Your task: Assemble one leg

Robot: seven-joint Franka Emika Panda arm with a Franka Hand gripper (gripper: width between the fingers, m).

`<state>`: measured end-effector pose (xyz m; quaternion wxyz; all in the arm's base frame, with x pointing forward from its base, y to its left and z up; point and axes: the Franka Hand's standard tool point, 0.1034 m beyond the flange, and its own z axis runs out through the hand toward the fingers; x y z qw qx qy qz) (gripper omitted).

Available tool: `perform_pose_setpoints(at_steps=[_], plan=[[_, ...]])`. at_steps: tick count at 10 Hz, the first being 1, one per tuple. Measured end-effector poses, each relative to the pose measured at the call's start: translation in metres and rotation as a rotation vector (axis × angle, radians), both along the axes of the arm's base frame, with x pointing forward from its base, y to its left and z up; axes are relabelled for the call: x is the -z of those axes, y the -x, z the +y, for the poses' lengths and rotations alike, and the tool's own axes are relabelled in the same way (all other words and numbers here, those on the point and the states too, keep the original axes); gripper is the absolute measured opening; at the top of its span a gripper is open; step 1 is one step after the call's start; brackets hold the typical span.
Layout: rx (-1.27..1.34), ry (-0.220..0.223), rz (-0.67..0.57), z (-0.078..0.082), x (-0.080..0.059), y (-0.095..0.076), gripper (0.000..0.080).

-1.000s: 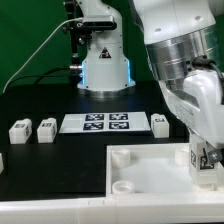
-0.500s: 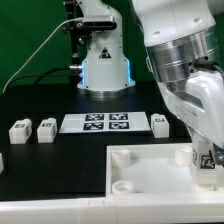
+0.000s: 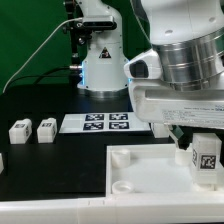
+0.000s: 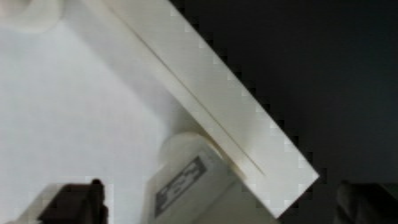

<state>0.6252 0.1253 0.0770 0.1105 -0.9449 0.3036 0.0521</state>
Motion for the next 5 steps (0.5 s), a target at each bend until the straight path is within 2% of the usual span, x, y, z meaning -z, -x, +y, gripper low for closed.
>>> perform_pose_setpoints(at_steps=[1,2,5], plan=[[-0.117,0.016,-0.026,0.0003,-0.0001,0.0000,0.0649],[-0.293,0.077,-0.058,0.0035,-0.0002,0.0002,0.0649],[-0.655,0.094,-0.148,0.0019,0.0002,-0.0035,0.0649]])
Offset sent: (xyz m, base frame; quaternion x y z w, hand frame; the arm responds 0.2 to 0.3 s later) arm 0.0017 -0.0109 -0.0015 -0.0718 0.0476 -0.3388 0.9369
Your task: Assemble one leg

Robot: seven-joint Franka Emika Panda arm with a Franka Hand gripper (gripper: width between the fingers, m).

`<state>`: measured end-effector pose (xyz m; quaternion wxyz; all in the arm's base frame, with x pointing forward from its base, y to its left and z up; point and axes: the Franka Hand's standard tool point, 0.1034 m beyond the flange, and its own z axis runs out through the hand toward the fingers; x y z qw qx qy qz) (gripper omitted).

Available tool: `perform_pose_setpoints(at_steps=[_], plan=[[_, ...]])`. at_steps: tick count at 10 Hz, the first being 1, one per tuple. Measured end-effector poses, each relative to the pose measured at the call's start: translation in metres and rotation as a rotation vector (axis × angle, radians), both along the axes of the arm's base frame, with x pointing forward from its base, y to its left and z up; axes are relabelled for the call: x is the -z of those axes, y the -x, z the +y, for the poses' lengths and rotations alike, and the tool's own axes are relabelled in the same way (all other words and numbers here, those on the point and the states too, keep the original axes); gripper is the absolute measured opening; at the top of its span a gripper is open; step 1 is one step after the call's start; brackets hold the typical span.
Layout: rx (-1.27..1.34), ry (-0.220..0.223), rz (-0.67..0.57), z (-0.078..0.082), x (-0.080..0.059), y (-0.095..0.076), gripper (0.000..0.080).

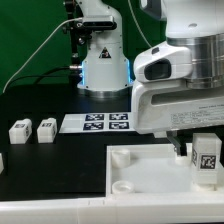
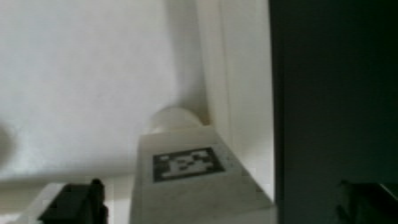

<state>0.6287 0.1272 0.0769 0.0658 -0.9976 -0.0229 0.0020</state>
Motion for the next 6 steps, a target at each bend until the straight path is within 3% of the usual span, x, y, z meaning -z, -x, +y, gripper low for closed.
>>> perform_pose_setpoints(at_steps=[2,4,5,6], plan=[[0.025,-0.002,0.003,0.0005,0.0001,0.0000,0.0649],[0.223,-0.009,0.031,0.0027,0.0000,0.0003,0.0382],[0.268,-0.001,0.037,-0.0031,0.0006,0.0002,0.0308],[0.367,-0.002,0.052,-0.0042,0.0010,0.0004,0.0308]])
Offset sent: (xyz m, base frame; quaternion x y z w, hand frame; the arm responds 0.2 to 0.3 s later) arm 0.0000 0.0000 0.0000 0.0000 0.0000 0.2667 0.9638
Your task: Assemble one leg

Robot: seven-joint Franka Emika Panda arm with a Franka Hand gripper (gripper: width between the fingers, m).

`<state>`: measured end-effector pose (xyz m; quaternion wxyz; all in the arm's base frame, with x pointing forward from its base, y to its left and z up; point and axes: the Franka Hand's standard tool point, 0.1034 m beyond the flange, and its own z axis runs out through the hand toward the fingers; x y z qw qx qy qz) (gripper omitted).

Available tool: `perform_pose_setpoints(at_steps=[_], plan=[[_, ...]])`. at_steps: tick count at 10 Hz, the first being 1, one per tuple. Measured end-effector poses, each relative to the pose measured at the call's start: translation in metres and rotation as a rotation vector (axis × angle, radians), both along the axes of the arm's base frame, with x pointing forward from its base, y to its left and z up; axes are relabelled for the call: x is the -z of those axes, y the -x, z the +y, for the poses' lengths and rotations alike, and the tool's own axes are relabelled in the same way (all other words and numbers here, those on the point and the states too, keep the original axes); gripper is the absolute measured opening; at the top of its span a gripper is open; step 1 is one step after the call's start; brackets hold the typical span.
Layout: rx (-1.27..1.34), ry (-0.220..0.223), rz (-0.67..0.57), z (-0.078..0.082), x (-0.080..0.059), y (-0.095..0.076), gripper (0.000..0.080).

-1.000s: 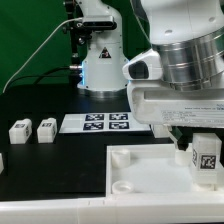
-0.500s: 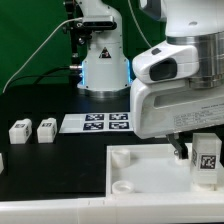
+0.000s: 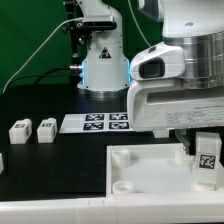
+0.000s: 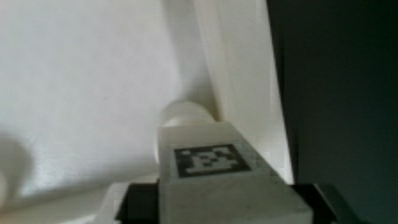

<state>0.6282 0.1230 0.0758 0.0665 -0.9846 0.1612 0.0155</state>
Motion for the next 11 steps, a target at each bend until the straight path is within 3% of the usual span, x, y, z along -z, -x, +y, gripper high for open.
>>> perform_pose_setpoints(at_steps=[2,6,7,11], plan=[[0.169,-0.020,0.023,-0.004,0.000,-0.001,0.0301],[0.656,-0.152,0.097,-0.012,0.005,-0.005,0.0300],[0.831,-0.168,0.141,-0.009,0.005,-0.004,0.0300],[1.111,-0.163,0.217,0.005,0.008,-0.001,0.0300]])
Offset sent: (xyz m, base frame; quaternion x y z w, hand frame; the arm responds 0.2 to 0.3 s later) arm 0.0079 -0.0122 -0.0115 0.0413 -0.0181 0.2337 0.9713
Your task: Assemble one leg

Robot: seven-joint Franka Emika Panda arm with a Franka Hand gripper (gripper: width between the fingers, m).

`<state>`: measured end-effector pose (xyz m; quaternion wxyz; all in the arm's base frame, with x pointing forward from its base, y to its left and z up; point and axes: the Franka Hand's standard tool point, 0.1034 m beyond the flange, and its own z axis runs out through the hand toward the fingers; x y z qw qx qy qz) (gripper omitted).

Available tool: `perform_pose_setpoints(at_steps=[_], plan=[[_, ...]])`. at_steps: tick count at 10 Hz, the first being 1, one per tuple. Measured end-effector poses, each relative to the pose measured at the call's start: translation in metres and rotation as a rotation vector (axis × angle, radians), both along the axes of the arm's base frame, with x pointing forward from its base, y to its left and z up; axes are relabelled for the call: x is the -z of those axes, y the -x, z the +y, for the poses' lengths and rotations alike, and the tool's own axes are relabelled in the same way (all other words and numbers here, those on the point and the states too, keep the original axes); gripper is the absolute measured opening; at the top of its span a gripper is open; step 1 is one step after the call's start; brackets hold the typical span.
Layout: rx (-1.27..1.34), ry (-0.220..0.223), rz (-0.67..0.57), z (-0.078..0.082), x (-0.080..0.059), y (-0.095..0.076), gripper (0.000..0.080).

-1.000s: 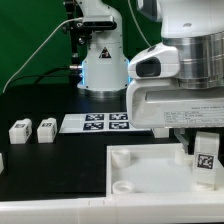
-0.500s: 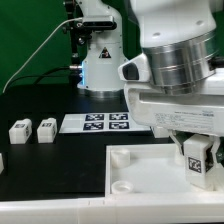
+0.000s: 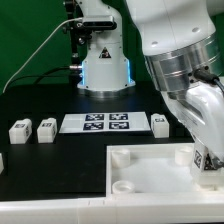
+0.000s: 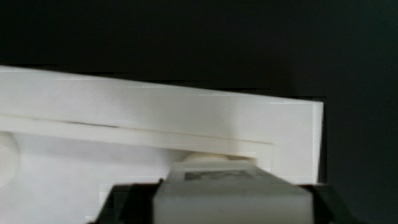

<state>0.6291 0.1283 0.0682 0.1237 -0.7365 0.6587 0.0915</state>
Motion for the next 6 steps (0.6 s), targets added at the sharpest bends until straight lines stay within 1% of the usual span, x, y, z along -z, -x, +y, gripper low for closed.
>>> perform_pose_setpoints(at_steps=[1,2,3,4,5,6], plan=[[-0.042,0.000,-0.012,-0.001,0.000,0.000,0.0297],[-0.070,0.000,-0.015,0.000,0.000,0.001,0.0354],[-0.133,-0.005,-0.020,0.001,-0.002,0.003,0.0519],[-0.328,0.004,-0.032,-0.002,-0.006,0.007,0.0519],[-0.448,0.011,-0.057,-0.006,-0.012,0.005,0.0626],[-0.639,0.050,-0.090,-0.008,-0.013,0.005,0.0643]])
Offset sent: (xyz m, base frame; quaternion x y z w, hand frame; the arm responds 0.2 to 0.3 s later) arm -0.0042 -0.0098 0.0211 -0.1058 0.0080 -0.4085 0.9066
